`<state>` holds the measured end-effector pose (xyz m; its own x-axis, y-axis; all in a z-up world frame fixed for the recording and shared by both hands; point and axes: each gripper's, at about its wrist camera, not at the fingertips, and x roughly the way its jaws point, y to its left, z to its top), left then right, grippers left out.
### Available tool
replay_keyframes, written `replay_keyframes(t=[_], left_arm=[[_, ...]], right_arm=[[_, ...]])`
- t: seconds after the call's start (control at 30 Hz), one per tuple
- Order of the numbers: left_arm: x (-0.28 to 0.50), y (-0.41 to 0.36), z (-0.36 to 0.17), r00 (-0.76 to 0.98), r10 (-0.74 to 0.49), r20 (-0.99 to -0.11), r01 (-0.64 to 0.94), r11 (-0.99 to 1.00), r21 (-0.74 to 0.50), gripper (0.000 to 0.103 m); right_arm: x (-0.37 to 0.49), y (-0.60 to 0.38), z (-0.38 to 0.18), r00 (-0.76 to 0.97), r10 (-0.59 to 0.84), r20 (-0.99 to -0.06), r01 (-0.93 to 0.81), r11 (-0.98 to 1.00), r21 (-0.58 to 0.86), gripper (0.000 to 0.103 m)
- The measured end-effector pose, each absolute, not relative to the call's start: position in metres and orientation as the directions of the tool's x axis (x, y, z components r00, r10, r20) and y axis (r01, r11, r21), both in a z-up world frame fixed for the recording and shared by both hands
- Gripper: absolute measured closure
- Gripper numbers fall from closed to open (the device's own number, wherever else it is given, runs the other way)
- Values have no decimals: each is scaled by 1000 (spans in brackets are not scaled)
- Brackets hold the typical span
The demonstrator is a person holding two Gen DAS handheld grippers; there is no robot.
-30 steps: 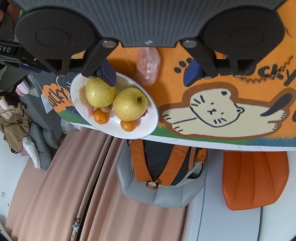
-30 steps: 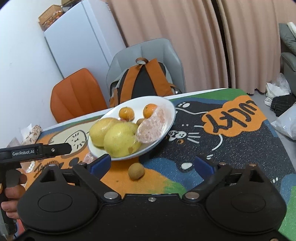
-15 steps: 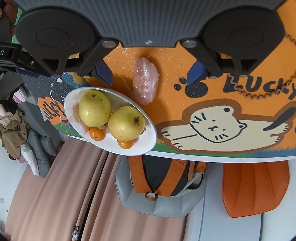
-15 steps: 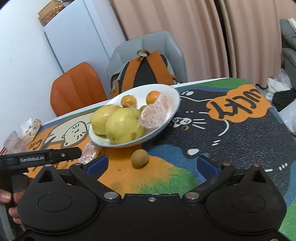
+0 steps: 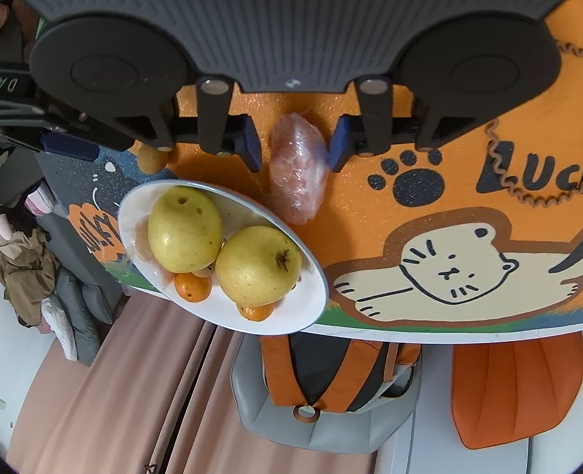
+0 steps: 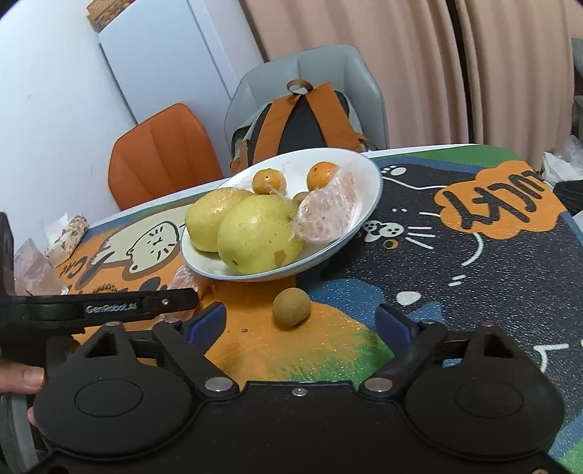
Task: Organize fruits
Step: 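Move both tools toward the second wrapped pomelo segment and last longan, then grasp the wrapped pomelo segment with the left gripper while the right grasps the longan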
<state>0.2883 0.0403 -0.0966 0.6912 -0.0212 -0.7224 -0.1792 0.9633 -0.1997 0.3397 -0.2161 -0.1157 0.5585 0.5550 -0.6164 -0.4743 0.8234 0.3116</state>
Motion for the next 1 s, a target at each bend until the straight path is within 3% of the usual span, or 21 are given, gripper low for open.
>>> replay_keyframes(t=[0.17,0.5,0.67,0.83,1.0], left_arm=[[292,40,-98,696,-19,-718,-176,964,-197,71],[281,45,-95,697,-43,-716,-163,963,-216,77],[272,45,-90,699,-50,-713,-157,962,-222,80],[268,47,-88,696,-44,-717,-161,963,-217,79],[271,44,-86,714,-19,-700,-169,965,-199,69]], right_arm=[[347,-209,-119,535,566,-627,-480,815,325,38],[353,-194,-125,538,559,-631,-484,818,312,50],[351,-192,-125,533,555,-638,-481,820,311,75],[347,-193,-125,519,562,-644,-486,814,319,78],[341,-201,-123,523,558,-644,-477,818,321,78]])
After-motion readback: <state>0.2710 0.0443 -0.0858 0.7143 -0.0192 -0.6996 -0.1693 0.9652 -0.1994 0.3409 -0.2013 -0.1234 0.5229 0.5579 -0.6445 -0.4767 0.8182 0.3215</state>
